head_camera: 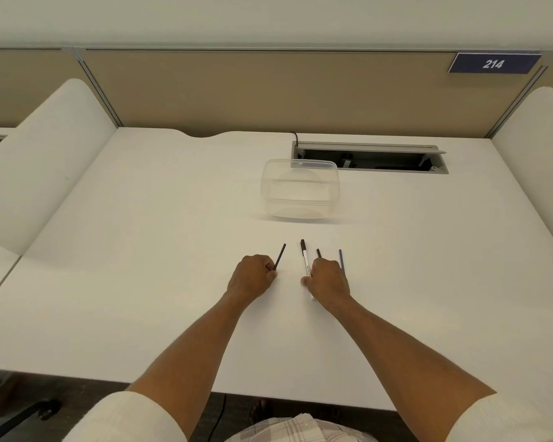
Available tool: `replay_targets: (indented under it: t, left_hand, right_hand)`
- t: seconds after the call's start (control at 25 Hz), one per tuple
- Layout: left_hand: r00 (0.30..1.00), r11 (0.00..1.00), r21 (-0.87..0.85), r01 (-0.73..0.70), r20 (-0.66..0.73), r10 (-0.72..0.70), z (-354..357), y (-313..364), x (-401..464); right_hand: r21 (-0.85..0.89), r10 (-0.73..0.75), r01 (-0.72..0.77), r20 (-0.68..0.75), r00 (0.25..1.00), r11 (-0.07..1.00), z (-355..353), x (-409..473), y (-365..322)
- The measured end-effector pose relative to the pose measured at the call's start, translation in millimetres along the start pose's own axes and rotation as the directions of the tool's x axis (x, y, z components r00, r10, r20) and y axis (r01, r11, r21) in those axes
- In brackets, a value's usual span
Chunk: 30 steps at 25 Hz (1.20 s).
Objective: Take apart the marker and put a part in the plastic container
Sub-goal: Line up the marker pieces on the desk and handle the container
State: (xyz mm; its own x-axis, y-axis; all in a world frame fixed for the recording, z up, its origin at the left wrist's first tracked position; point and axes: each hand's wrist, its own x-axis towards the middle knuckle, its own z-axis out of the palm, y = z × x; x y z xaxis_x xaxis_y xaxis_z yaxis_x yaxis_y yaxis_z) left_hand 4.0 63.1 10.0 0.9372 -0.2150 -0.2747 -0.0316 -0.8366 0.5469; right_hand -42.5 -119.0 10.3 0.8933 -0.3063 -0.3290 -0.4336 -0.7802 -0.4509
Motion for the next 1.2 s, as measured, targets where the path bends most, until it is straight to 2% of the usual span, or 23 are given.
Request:
replay_targets:
  t: [0.56, 0.72, 0.84, 1.0, 1.2]
  left_hand:
    - [1.000, 1.000, 0.000, 0.006, -0.015, -0.006, -0.8, 2.4, -6.4]
    - [1.000, 1.000, -0.003, 0.007, -0.022, -0.007, -3.1, 3.1, -8.2]
    - [1.000, 1.000, -0.006, 0.002, -0.031, -0.002, -5.4, 4.8, -8.8]
    - [0.998, 0.998, 0.032, -0.054, -0.044, 0.055, -10.2, 10.8, -6.3]
    - [0.991, 0.993, 0.044, -0.109, -0.071, 0.112, -13.8, 22.1, 4.0]
  right_hand:
    - [0.044, -0.051, 0.052, -0.034, 0.998, 0.998, -3.3, -6.1, 2.3]
    - [0.017, -0.043, 0.045, -0.081, 0.996, 0.999, -4.4, -6.9, 1.0]
    - [0.069, -0.042, 0.050, -0.109, 0.993, 0.996, -10.6, -4.4, -1.0]
    - [0.156, -0.083, 0.104, -0.131, 0.988, 0.982, -22.0, 1.7, -6.2]
    - [0.153, -0.152, 0.180, -0.178, 0.972, 0.972, -33.6, 11.1, -10.5]
